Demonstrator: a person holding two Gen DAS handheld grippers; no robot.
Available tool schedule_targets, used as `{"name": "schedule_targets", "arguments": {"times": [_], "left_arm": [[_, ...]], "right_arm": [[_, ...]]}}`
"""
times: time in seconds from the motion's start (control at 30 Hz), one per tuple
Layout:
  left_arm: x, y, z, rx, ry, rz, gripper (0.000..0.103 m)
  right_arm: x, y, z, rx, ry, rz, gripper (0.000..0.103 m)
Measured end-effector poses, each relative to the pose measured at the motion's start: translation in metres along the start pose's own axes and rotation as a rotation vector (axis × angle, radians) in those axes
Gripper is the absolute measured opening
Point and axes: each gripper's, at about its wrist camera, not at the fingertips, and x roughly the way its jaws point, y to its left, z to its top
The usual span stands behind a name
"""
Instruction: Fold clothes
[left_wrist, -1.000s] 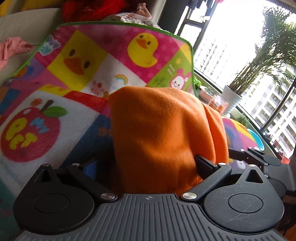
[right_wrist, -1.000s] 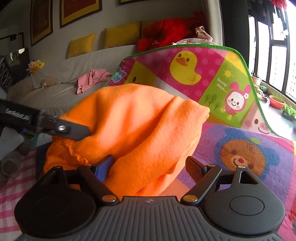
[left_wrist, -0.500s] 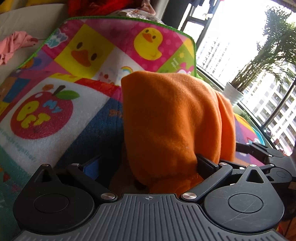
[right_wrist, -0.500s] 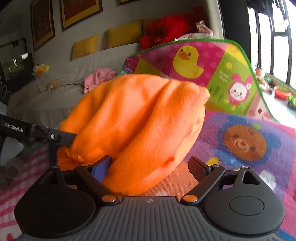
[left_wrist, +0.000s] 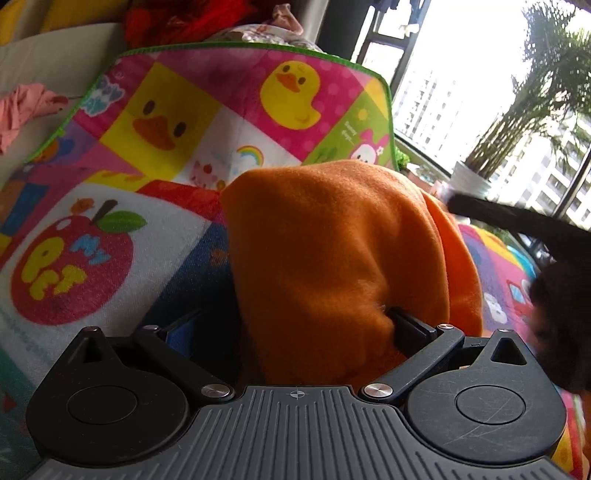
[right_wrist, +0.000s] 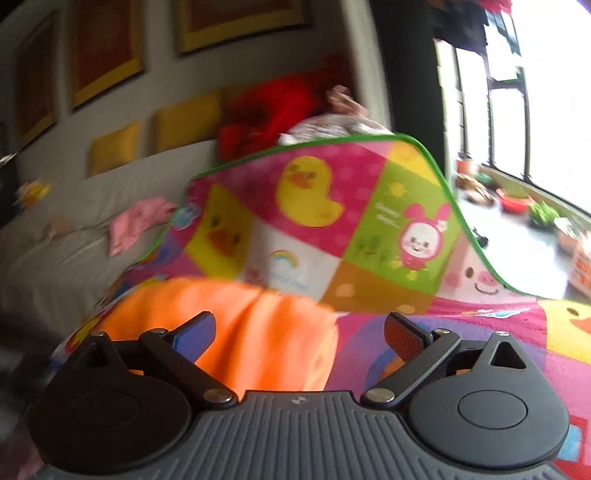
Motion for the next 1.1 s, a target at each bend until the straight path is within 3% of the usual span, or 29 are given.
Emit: {"name": "schedule_targets", "arguments": {"times": [0.1, 0.17, 0.27, 0.37, 0.43, 0.5, 0.57, 0.67, 0.8, 0.97, 1.1], "left_arm": [[-0.019, 0.000, 0.008, -0.003, -0.022, 0.002, 0.103], [-0.031, 0.003, 0.017, -0.033, -0.063, -0.007, 0.103], [-0.023, 0.006, 0.041, -0.062, -0.121, 0.042, 0.103], [0.012, 0.008, 0.059, -0.048, -0.094, 0.084, 0.103], [0.036, 0.010, 0.064, -0.044, -0.052, 0.111, 0.103], [0.050, 0.014, 0.060, -0.056, -0.036, 0.119, 0.103], [0.054, 0.019, 0.058, -0.075, -0.036, 0.098, 0.103], [0.055, 0.020, 0.057, -0.065, -0.041, 0.085, 0.103], [0.052, 0.021, 0.055, -0.057, -0.049, 0.093, 0.103], [0.025, 0.030, 0.047, -0.106, -0.077, 0.072, 0.103], [-0.016, 0.028, 0.017, -0.116, -0.084, -0.007, 0.103]], "right_arm": [[0.042, 0.000, -0.008, -0.081, 0.086, -0.126, 0.098], [0.056, -0.011, -0.022, -0.059, 0.136, -0.130, 0.101], [0.050, -0.023, -0.025, 0.004, 0.138, -0.126, 0.102], [0.023, -0.010, -0.028, -0.084, 0.092, -0.165, 0.102], [-0.008, 0.000, -0.033, -0.127, 0.055, -0.114, 0.102], [-0.040, 0.013, -0.043, -0.182, 0.033, -0.011, 0.103], [-0.058, 0.027, -0.057, -0.274, 0.043, 0.054, 0.103], [-0.056, 0.039, -0.070, -0.333, 0.087, 0.075, 0.103], [-0.047, 0.039, -0.068, -0.302, 0.089, 0.086, 0.103], [-0.076, 0.035, -0.057, -0.286, -0.015, 0.092, 0.103], [-0.093, 0.038, -0.065, -0.353, 0.026, 0.193, 0.103]]}}
